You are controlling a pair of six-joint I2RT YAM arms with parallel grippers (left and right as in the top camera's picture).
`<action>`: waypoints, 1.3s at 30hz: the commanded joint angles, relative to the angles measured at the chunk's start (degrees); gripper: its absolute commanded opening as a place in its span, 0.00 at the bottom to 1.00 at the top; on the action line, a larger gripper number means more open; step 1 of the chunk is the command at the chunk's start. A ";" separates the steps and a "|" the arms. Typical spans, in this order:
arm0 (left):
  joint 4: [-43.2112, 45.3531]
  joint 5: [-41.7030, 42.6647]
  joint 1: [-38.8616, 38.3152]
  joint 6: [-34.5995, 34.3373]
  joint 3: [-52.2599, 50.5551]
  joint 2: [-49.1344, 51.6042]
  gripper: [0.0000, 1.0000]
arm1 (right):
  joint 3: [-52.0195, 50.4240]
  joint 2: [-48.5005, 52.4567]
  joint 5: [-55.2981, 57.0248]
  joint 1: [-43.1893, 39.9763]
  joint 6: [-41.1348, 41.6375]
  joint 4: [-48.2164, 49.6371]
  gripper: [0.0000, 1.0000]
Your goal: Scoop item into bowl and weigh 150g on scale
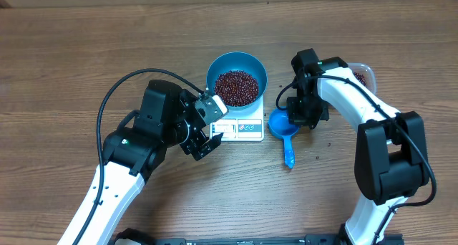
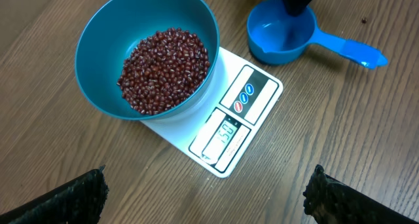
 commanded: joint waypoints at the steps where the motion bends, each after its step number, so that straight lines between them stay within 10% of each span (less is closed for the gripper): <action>1: 0.02 0.48 0.26 -0.98 1.55 0.17 1.00 | -0.35 -1.70 2.99 -1.79 0.63 0.07 0.04; 18: 0.04 0.46 0.26 -0.98 1.55 0.20 1.00 | -0.35 -1.70 3.19 -5.84 0.57 -0.59 0.04; 25: 0.02 0.46 0.26 -0.98 1.55 0.17 0.99 | -0.35 -1.70 3.19 -5.84 0.59 -0.52 0.41; 39: 0.02 0.46 0.26 -0.98 1.55 0.17 0.99 | -0.28 -1.73 3.15 -5.84 0.63 -0.66 0.49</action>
